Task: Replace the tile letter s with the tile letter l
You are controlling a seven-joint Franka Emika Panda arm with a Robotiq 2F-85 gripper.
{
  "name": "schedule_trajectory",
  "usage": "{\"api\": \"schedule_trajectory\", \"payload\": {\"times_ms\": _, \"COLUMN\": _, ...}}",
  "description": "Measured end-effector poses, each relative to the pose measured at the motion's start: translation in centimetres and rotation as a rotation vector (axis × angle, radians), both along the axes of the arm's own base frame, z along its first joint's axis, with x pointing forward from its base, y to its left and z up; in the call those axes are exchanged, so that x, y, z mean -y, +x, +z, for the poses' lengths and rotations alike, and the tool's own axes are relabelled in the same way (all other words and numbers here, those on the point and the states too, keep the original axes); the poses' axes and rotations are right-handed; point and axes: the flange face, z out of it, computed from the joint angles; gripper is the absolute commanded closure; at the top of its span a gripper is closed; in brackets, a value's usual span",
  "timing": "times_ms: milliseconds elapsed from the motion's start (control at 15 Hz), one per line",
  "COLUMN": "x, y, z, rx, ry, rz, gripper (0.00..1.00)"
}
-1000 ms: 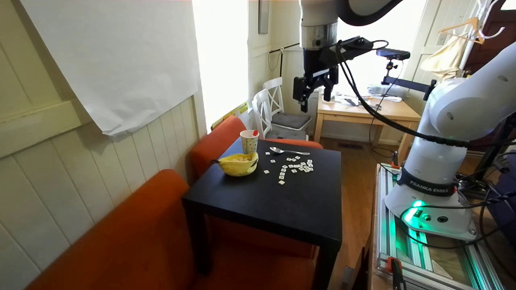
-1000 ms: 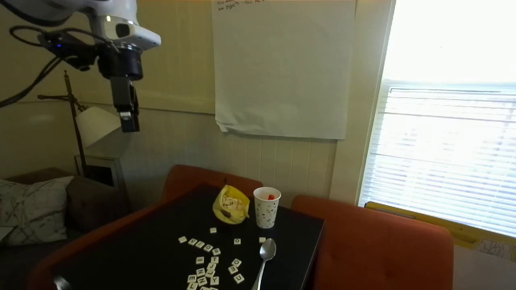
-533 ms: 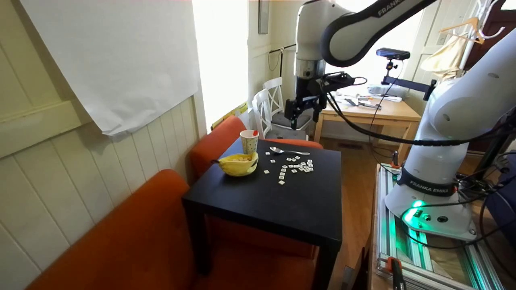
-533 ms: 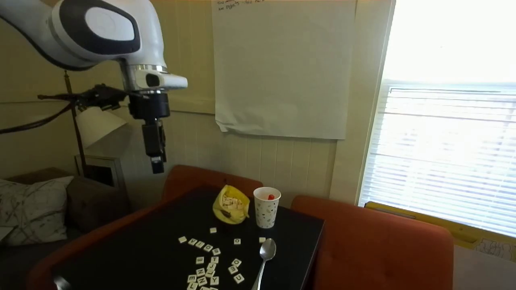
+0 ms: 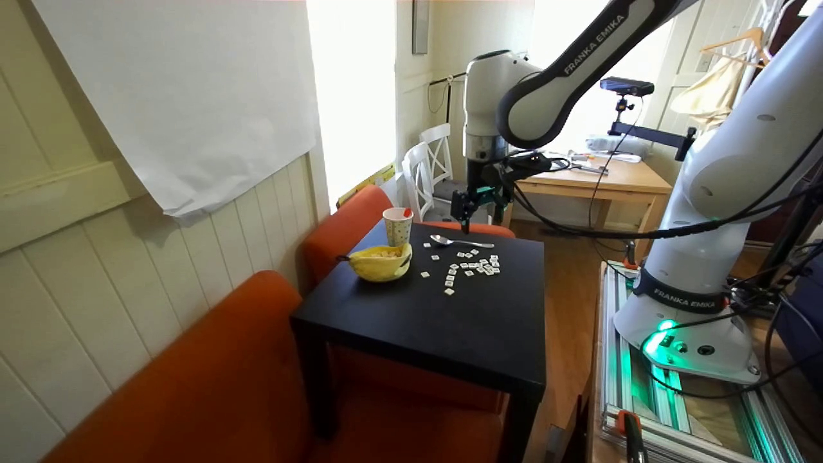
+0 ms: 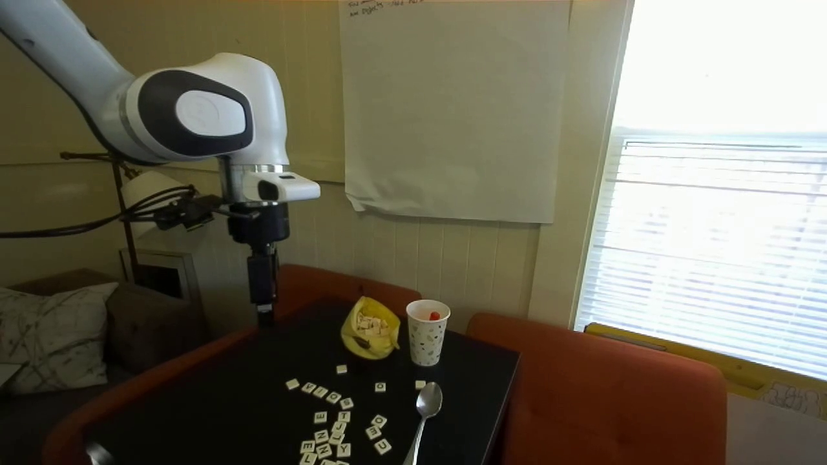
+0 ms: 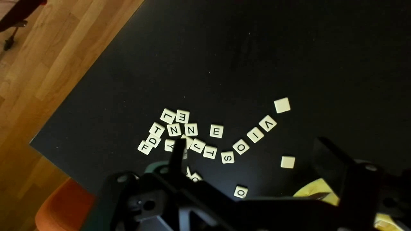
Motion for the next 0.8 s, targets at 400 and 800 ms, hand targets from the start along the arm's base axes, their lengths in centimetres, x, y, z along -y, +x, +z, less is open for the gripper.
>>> {"api": "schedule_trajectory", "payload": {"times_ms": 400, "x": 1.4, "y": 0.4, "z": -0.7, "rx": -0.027, "ry": 0.023, "rz": 0.028, "gripper": 0.25}}
{"api": "schedule_trajectory", "payload": {"times_ms": 800, "x": 6.2, "y": 4.0, "z": -2.6, "rx": -0.074, "ry": 0.073, "rz": 0.078, "gripper": 0.64}}
